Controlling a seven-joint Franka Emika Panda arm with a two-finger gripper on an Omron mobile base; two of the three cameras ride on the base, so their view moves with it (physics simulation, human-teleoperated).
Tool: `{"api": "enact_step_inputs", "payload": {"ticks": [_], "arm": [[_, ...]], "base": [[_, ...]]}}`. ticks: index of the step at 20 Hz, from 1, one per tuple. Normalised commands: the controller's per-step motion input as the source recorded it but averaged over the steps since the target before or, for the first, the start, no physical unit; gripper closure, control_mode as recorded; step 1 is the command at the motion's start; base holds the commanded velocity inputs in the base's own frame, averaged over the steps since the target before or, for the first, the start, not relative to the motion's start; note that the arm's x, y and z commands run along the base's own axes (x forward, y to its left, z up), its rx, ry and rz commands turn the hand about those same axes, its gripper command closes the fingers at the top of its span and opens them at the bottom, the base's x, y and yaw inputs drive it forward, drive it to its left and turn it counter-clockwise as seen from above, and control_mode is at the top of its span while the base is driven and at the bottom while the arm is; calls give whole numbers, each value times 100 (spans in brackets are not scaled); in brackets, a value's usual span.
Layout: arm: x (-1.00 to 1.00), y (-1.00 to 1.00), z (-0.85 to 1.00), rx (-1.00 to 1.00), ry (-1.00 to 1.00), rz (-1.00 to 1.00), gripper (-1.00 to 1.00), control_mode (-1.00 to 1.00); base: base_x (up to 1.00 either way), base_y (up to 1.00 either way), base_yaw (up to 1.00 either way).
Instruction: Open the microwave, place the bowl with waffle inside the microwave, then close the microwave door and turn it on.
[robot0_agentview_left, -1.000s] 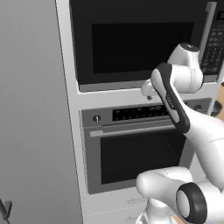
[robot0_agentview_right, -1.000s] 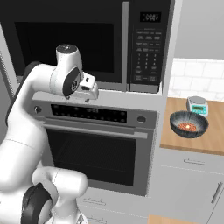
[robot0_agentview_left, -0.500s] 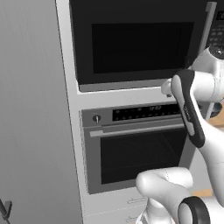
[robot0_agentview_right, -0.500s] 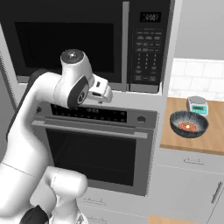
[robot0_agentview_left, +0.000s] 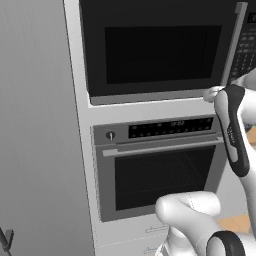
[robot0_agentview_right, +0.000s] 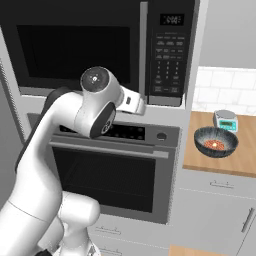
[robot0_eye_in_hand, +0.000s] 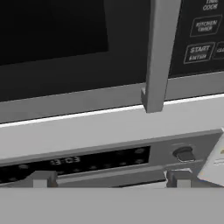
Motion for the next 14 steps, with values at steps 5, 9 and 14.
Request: {"api": "enact_step_inputs", "payload": {"ticks": [5,9,14], "arm": [[0,-29,53,0,-6,0,-100,-100],[3,-14,37,0,-2,0,-100,-100],[13,-7,2,0,-11,0,-100,-100]], "base": [[0,0,0],[0,0,0],[0,0,0]]}}
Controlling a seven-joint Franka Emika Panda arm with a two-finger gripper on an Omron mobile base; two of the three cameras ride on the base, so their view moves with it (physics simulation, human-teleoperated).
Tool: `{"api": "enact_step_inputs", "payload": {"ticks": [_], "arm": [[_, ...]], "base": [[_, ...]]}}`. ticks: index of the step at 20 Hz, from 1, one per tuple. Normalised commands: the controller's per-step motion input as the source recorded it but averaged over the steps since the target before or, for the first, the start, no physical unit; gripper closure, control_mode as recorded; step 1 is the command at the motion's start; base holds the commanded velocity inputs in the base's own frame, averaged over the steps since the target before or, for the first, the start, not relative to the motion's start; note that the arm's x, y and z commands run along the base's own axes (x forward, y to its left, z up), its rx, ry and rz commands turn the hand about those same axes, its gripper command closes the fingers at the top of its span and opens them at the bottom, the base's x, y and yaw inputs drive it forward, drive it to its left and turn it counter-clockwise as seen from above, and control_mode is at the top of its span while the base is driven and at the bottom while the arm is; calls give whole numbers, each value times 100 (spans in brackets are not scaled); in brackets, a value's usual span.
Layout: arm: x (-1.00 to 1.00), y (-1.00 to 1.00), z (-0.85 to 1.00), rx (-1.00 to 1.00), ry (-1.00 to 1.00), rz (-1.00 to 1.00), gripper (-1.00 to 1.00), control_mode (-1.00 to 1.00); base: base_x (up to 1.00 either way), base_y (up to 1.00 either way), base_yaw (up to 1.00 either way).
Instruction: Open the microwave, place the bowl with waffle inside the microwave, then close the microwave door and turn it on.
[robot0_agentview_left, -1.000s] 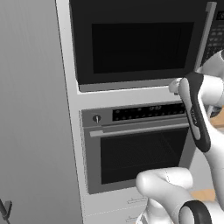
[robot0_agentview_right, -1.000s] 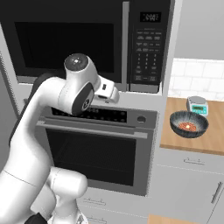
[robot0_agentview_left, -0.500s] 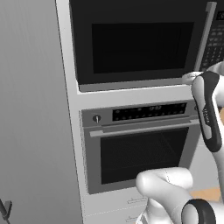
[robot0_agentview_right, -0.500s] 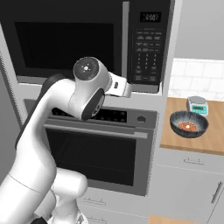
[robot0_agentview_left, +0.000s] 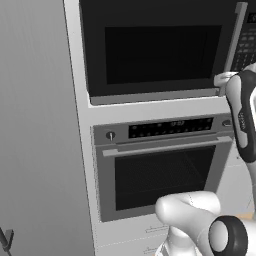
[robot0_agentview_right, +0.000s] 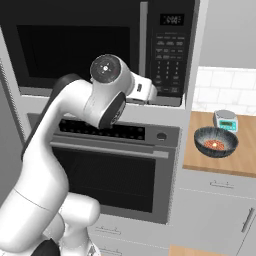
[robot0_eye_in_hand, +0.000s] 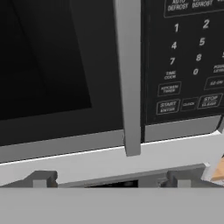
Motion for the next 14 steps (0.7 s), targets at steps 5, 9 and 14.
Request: {"api": "enact_step_inputs", "payload": {"ticks": [5,9,14], "arm": [[22,-1,0,0,-15,0,-100,-100],[23,-18,0,0,-1,0,-100,-100],[28,-20,0,0,0,0,-100,-100]], "base": [[0,0,0],[0,0,0],[0,0,0]]}}
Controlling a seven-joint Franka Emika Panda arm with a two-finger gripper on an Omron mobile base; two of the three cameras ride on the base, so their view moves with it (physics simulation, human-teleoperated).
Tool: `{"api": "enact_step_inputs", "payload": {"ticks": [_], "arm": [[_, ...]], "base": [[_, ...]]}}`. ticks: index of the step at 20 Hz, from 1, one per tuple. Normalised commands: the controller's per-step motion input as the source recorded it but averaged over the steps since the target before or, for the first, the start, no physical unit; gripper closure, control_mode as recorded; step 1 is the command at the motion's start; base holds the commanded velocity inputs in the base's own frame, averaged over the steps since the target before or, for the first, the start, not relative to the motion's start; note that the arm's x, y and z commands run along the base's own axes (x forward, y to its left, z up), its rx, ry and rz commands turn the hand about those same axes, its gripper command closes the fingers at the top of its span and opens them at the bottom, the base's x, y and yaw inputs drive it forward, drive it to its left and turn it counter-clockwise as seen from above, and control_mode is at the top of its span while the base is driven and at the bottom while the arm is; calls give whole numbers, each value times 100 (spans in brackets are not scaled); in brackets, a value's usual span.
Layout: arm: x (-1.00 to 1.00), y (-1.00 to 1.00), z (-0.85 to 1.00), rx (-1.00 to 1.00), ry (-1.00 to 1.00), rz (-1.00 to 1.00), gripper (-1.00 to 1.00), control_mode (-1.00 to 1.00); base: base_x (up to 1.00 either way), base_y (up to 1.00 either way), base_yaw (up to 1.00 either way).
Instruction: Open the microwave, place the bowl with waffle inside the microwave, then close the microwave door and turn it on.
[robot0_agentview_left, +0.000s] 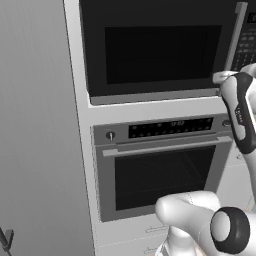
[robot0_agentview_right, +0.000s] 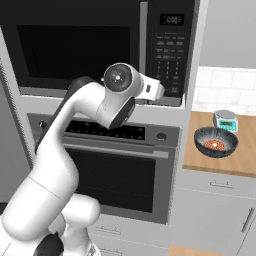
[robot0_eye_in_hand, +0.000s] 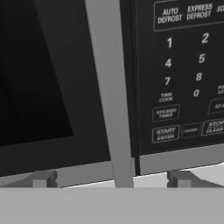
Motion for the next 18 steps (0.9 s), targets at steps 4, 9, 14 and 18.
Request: {"api": "enact_step_inputs", "payload": {"ticks": [4,9,14,18], "arm": [[39,-4,0,0,0,0,-100,-100],[43,-5,-5,0,-2,0,-100,-100],[44,-6,-14,0,-7,0,-100,-100],[53,-4,-20,0,-9,0,-100,-100]], "base": [[0,0,0],[0,0,0],[0,0,0],[0,0,0]]}}
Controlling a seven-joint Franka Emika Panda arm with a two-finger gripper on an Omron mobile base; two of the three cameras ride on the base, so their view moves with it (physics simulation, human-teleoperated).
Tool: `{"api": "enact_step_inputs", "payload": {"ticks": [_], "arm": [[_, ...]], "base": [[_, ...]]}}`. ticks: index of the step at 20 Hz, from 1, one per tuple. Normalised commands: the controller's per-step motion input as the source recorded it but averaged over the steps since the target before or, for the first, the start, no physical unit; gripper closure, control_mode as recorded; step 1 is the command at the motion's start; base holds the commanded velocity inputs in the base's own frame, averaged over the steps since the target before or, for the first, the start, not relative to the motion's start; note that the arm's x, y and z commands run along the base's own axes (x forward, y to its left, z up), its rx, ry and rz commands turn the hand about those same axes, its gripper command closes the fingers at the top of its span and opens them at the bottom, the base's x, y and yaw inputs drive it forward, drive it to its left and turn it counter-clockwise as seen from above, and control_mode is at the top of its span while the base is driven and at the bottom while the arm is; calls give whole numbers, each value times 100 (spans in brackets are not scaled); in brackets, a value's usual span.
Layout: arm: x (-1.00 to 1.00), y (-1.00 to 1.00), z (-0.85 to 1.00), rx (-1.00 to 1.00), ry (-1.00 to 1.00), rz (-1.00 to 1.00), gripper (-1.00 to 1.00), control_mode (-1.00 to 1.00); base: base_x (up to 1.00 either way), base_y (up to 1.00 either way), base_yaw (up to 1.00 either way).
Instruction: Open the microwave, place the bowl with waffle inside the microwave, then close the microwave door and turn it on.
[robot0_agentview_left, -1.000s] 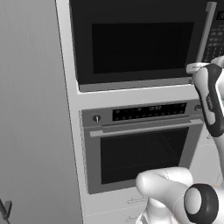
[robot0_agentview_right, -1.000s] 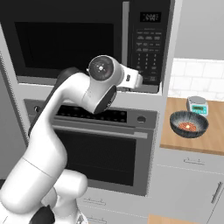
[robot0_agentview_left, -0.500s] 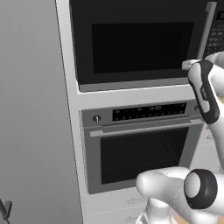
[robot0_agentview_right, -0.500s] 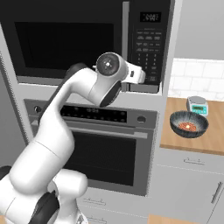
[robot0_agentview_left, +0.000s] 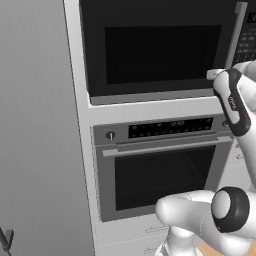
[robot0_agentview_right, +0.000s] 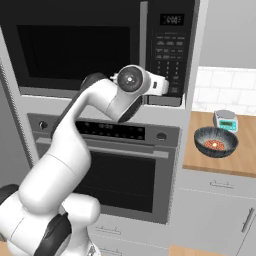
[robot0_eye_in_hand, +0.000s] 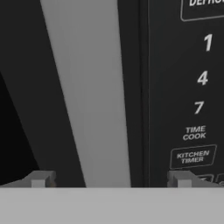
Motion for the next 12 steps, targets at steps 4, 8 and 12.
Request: {"api": "enact_step_inputs", "payload": {"ticks": [4,8,12], "arm": [[62,0,-30,0,-10,1,-100,-100],[79,0,-48,0,-15,4,100,-100],[74,16,-25,0,-16,1,100,-100]], "base": [[0,0,0],[0,0,0],[0,0,0]]}}
